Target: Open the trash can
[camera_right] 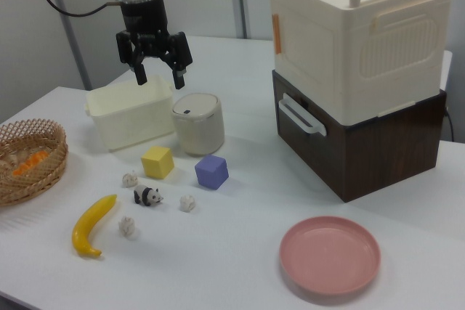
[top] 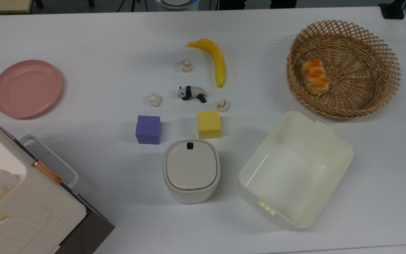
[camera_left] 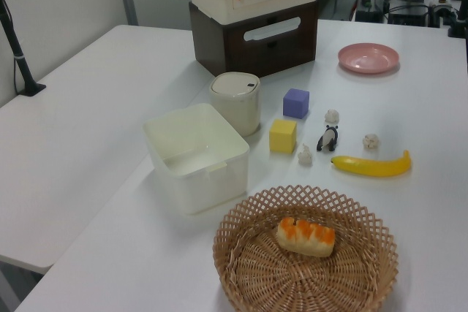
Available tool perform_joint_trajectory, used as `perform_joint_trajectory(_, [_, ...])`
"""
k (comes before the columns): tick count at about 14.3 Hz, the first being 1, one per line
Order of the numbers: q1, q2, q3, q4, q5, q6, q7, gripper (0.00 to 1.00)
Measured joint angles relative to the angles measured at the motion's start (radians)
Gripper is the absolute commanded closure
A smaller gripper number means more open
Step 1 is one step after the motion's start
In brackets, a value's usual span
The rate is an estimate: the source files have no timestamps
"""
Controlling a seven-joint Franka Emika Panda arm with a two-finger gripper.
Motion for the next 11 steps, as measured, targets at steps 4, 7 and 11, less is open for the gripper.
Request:
perform_joint_trajectory(4, [0.0,-0.001,0.0,-0.004,0.0,-0.028,0.0,0.0])
perform_joint_trajectory(7, [0.0,-0.001,0.0,-0.006,0.0,-0.031,0.0,0.0])
perform_joint_trajectory(11, [0.0,-0.001,0.0,-0.006,0.0,-0.031,0.0,0.0])
